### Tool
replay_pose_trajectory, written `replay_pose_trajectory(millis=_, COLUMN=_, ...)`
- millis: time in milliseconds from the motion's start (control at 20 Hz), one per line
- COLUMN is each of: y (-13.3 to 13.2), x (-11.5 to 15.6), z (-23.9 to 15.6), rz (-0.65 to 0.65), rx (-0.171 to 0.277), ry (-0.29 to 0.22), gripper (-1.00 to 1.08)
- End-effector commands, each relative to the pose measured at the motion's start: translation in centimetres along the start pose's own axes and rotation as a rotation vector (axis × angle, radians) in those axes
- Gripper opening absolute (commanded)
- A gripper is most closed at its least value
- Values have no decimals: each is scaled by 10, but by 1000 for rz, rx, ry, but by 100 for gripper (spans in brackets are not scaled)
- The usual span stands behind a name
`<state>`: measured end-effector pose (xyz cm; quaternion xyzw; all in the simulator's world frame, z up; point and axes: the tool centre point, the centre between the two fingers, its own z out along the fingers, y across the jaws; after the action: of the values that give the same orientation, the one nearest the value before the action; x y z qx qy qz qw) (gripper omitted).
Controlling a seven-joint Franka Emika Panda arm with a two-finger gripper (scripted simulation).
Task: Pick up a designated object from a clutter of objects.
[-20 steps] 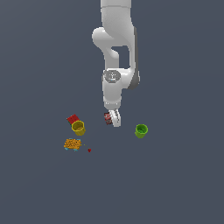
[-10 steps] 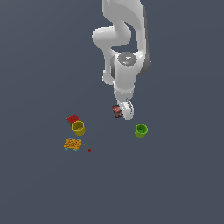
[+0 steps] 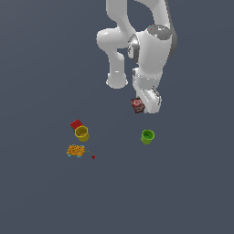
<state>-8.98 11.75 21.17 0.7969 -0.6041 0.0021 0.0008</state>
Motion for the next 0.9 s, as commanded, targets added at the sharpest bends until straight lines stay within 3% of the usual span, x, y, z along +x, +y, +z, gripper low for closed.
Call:
replay_pose_trajectory(millis=0, y=-5, x=-15, z=-23, rz=1, rx=-1, ry=1, gripper=-100)
replay_pose_trajectory(millis=450, y=-28, x=-68, z=-100, rz=0, rx=-1, ry=-2, gripper=-100)
replay_pose_trajectory(millis=850, y=-43, x=-97, z=-142, rz=-1, rx=-1, ry=-4, gripper=-100)
